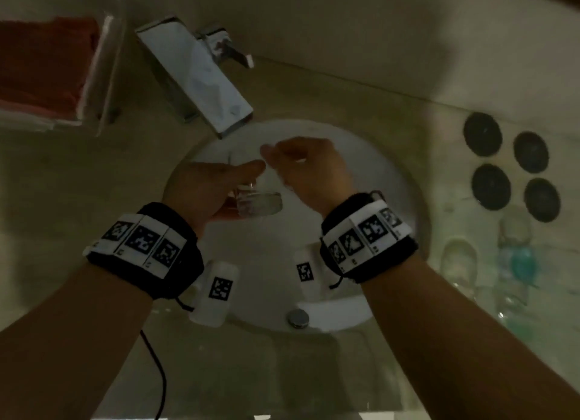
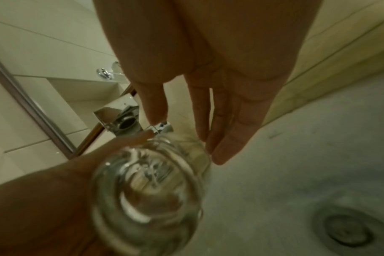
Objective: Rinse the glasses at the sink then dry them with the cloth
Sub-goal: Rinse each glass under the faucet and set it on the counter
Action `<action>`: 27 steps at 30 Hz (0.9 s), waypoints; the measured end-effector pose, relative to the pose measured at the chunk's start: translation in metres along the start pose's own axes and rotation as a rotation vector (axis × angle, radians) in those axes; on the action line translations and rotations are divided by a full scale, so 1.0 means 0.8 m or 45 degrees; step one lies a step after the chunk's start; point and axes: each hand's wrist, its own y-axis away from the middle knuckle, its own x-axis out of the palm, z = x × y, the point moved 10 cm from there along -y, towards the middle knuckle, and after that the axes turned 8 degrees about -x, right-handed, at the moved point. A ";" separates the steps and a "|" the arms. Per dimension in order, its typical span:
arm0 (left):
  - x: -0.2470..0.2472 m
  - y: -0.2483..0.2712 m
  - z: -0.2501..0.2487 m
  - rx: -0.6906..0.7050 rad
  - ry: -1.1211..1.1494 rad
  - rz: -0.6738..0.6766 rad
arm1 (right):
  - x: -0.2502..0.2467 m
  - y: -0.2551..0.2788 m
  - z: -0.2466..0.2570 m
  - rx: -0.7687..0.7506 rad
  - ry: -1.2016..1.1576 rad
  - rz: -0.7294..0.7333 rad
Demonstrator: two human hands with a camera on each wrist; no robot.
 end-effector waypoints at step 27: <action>0.330 0.215 0.162 1.115 -1.107 0.647 | -0.143 0.413 -0.262 -0.083 -0.454 -0.805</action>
